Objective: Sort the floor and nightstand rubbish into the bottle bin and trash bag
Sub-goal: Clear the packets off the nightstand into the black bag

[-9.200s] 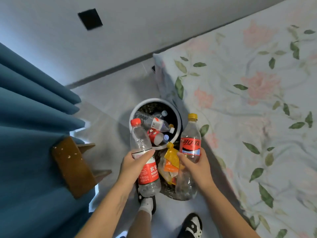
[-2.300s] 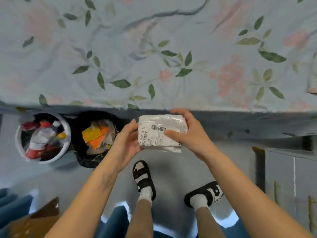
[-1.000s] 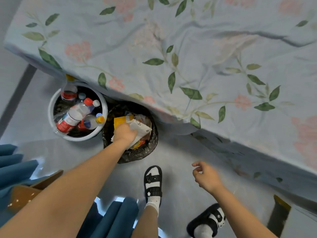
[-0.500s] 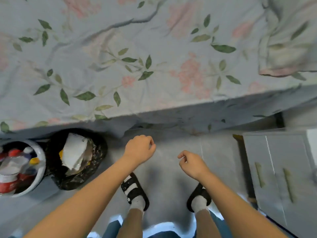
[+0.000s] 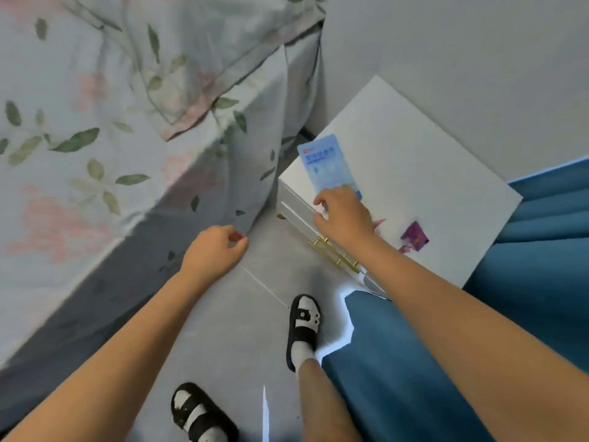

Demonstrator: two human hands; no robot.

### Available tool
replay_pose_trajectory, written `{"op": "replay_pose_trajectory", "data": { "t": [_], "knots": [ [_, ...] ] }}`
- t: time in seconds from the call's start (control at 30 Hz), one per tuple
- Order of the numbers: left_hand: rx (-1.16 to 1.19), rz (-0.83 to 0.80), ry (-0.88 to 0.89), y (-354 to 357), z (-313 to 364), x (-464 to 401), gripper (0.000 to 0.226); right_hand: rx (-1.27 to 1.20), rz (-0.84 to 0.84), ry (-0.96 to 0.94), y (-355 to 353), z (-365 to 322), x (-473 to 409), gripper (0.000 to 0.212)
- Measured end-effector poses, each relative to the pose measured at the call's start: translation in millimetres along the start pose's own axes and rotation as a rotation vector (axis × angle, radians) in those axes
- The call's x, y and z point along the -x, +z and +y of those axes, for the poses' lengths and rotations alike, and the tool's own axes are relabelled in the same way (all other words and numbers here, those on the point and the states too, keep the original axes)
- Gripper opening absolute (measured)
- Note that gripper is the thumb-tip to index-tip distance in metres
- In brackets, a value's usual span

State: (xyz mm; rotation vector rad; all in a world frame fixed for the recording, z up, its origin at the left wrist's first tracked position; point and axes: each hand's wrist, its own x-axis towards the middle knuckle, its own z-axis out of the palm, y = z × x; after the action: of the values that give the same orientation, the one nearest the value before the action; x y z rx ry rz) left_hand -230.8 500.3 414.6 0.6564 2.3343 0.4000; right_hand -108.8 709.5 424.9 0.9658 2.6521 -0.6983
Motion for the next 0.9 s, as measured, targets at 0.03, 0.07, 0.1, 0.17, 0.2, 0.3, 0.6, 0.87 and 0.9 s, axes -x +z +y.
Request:
{"op": "replay_pose_trajectory", "data": {
  "t": [0.03, 0.07, 0.1, 0.17, 0.2, 0.3, 0.6, 0.87, 0.9],
  "knots": [
    [-0.020, -0.007, 0.016, 3.2, 17.4, -6.4, 0.024, -0.023, 0.064, 0.023, -8.6, 13.7, -8.9, 0.027],
    [-0.039, -0.017, 0.028, 6.6, 32.0, -12.0, 0.024, -0.047, 0.110, 0.049, -14.7, 25.0, -17.7, 0.029],
    [-0.057, -0.027, 0.043, 9.9, 44.4, -16.2, 0.024, -0.066, 0.136, 0.079, -18.2, 34.4, -26.4, 0.032],
    [-0.101, -0.061, 0.065, 16.0, 63.7, -23.4, 0.025, -0.106, 0.130, 0.164, -18.5, 48.0, -43.5, 0.040],
    [-0.119, -0.075, 0.067, 17.6, 71.3, -26.0, 0.026, -0.132, 0.107, 0.207, -15.9, 51.9, -51.0, 0.045],
    [-0.141, -0.083, 0.066, 19.4, 86.7, -36.1, 0.026, -0.149, 0.035, 0.309, -4.2, 55.5, -67.6, 0.059],
    [-0.143, -0.068, 0.018, 12.4, 101.6, -52.3, 0.026, -0.067, 0.029, 0.356, 5.7, 53.8, -84.6, 0.071],
    [-0.028, -0.091, -0.031, 15.2, 93.2, -47.7, 0.023, -0.223, -0.072, 0.268, 1.6, 61.1, -90.7, 0.038],
    [-0.013, -0.098, -0.034, 17.0, 92.6, -47.6, 0.023, -0.264, -0.055, 0.257, 1.1, 61.8, -90.0, 0.035]
  ]
}}
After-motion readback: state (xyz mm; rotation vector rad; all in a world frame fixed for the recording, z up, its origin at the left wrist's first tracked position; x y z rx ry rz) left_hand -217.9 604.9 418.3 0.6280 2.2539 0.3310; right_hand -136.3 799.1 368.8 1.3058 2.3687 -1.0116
